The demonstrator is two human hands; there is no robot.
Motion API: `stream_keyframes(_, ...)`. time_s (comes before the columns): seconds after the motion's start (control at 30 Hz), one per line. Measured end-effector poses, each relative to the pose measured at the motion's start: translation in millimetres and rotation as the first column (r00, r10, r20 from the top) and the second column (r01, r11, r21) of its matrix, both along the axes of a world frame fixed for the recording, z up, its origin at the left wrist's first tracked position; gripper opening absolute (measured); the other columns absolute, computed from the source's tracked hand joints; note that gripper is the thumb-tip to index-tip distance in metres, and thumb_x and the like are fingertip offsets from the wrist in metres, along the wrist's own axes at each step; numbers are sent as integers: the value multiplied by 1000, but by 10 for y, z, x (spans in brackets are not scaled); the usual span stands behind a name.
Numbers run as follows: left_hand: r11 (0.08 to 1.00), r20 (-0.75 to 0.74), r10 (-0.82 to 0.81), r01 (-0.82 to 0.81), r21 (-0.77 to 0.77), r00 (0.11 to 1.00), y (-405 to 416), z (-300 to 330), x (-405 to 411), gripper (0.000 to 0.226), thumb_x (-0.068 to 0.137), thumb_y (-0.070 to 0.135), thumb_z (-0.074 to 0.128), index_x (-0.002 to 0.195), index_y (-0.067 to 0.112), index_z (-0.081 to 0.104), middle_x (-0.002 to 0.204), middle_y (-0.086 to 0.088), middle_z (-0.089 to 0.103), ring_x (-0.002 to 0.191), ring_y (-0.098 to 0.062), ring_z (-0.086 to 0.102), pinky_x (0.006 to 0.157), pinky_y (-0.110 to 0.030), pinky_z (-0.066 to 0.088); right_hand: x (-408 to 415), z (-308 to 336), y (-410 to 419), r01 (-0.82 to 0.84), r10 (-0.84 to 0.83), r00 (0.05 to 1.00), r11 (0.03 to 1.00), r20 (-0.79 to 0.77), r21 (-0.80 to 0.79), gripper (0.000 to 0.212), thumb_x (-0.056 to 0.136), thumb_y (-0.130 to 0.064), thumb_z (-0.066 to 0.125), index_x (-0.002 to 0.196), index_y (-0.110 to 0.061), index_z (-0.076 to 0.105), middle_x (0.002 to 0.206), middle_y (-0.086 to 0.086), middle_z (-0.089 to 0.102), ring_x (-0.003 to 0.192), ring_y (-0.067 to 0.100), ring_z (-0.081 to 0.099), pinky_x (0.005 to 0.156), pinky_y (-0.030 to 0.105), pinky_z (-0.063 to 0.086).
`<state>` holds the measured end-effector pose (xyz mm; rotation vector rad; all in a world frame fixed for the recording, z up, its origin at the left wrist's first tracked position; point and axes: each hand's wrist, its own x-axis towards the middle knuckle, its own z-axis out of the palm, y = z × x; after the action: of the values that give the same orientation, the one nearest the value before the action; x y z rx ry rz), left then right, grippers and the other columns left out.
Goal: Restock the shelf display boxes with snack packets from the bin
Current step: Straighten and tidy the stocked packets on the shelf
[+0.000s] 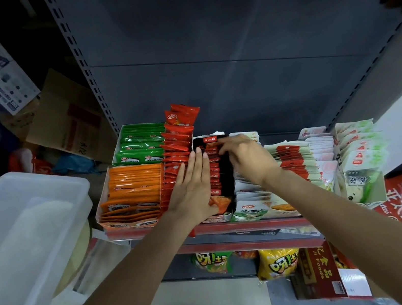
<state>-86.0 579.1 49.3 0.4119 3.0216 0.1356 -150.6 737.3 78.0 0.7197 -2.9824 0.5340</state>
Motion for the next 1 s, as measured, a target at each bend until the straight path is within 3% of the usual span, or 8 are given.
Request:
stream_keyframes(0.07,1000,66,9,-9,6,998,25,18,-85,127,74,47,70,142,4,-27,149,-13,-35,140,-25,-27,118,-39,-9,-17,51,38,79,-85,995,990,-51,-114,38,91,1,46,127,-9,55,138,6,49,128,23,41,103,27,34)
stream_keyframes(0.17,1000,81,-12,12,0,997,3,26,-108,131,71,52,72,142,4,-27,149,-14,-35,140,-25,-28,118,-37,-10,-132,119,34,90,-84,989,995,123,-39,50,96,-6,44,144,-13,34,145,8,40,135,23,34,109,30,30)
stream_keyframes(0.23,1000,38,-28,27,11,999,-38,28,-86,132,70,58,71,144,5,-24,150,-13,-33,141,-23,-25,115,-32,-13,-206,133,-3,36,-42,989,998,142,41,45,97,-11,45,141,-15,40,136,11,49,127,26,42,104,35,38)
stream_keyframes(0.37,999,-8,-47,48,16,999,-82,5,-39,130,71,61,68,143,6,-24,147,-10,-35,141,-20,-24,110,-29,-16,-279,108,-124,91,-82,994,988,-75,122,27,96,-17,49,117,-14,65,118,6,55,112,24,49,85,35,47)
stream_keyframes(0.6,999,-4,-44,44,25,999,-80,-29,-58,130,71,61,68,143,6,-26,143,-8,-38,136,-18,-30,110,-29,-16,-359,146,-233,70,-35,991,956,-126,285,19,93,-10,48,104,-12,63,99,8,62,94,27,58,66,30,37)
stream_keyframes(0.73,998,4,-38,38,45,999,-72,-25,-60,130,71,58,70,143,6,-24,145,-8,-37,134,-17,-30,109,-29,-15,-363,174,-233,30,2,995,951,-103,308,17,94,-12,48,104,-11,61,101,9,61,93,30,60,65,31,38)
stream_keyframes(0.87,999,15,-36,35,34,999,-70,-28,-79,131,71,58,70,142,5,-26,143,-9,-38,135,-18,-30,108,-30,-16,-365,198,-292,-20,54,996,902,-67,432,19,92,-7,47,106,-8,60,107,10,62,99,31,59,68,32,36)
stream_keyframes(1.0,999,21,-37,36,31,999,-75,-26,-87,132,70,59,71,141,5,-27,143,-10,-39,136,-18,-30,109,-29,-16,-428,236,-334,18,2,999,890,-43,457,18,93,-7,46,104,-8,61,105,13,64,97,33,61,67,32,38)
